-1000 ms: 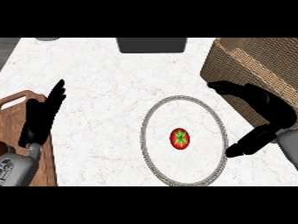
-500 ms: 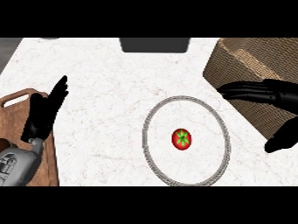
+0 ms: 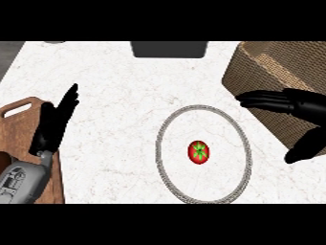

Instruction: Pick the tomato from the placemat and place it in the basket

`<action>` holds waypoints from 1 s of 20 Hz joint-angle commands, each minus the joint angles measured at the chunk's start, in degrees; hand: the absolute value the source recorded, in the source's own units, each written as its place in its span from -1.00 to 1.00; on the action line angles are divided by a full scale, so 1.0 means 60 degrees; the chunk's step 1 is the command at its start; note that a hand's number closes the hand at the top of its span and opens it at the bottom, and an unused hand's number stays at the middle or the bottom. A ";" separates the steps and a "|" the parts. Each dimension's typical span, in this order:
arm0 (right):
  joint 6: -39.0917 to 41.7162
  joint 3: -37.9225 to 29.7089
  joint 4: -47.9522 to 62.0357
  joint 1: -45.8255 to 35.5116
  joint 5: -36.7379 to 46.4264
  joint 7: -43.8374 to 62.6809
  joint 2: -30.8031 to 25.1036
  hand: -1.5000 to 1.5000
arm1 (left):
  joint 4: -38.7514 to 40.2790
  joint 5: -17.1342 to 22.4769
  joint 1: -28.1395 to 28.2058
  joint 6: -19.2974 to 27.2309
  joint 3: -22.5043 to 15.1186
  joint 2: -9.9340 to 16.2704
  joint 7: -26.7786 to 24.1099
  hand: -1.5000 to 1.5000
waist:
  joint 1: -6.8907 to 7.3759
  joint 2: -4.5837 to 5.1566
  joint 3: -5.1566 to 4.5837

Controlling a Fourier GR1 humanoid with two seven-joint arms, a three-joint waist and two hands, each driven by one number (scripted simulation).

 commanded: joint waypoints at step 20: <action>-0.0425 -0.0132 0.2074 0.0193 0.2411 -0.0997 0.2804 -1.00 | -0.0101 -0.0788 0.0053 -0.0769 0.1069 -0.0663 0.0342 0.00 | -0.0062 -0.0012 -0.0001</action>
